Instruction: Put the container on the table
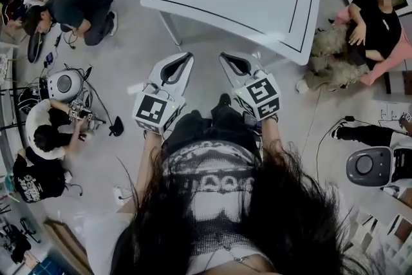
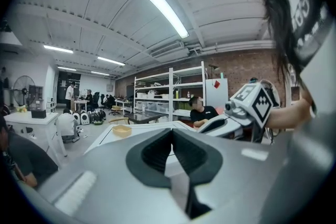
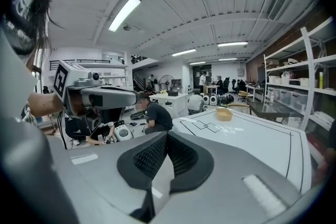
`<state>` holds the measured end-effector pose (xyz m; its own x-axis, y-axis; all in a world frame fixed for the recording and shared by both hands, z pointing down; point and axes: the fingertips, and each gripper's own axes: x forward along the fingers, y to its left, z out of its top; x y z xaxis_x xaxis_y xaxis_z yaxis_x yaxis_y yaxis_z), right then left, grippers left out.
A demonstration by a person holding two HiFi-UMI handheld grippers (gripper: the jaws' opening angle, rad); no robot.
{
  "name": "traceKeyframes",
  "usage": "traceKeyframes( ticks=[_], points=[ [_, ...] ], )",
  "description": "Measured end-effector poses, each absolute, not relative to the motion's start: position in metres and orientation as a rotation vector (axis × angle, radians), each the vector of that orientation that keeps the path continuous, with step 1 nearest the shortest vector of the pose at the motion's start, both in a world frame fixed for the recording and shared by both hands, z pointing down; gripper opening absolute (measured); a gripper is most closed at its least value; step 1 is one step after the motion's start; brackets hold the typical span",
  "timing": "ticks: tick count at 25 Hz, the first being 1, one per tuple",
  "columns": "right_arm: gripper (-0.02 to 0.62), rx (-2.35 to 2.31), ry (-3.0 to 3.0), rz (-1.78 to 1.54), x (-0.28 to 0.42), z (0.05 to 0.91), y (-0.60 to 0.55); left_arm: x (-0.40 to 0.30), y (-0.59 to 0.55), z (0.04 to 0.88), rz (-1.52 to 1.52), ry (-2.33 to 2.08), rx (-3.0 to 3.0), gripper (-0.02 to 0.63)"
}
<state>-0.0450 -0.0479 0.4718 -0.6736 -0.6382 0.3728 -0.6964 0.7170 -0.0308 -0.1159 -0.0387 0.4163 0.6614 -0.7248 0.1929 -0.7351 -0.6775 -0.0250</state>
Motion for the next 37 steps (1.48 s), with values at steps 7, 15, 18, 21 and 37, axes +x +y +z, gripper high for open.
traceKeyframes(
  ticks=[7, 15, 18, 21, 37],
  points=[
    [0.003, 1.067, -2.574, 0.211, -0.077, 0.473, -0.017, -0.14, -0.009, 0.426, 0.284, -1.157, 2.848, 0.0],
    [0.003, 1.055, -2.559, 0.152, -0.095, 0.474, 0.014, -0.146, 0.018, 0.427, 0.258, -1.108, 2.896, 0.0],
    [0.003, 1.05, -2.554, 0.146, -0.097, 0.474, 0.018, -0.148, 0.02, 0.424, 0.252, -1.112, 2.906, 0.0],
    [0.004, 1.062, -2.556, 0.142, -0.099, 0.473, 0.023, -0.152, 0.025, 0.424, 0.257, -1.119, 2.912, 0.0],
    [0.004, 1.052, -2.518, 0.176, -0.111, 0.484, 0.054, -0.168, 0.051, 0.436, 0.29, -1.111, 2.882, 0.0]
  ],
)
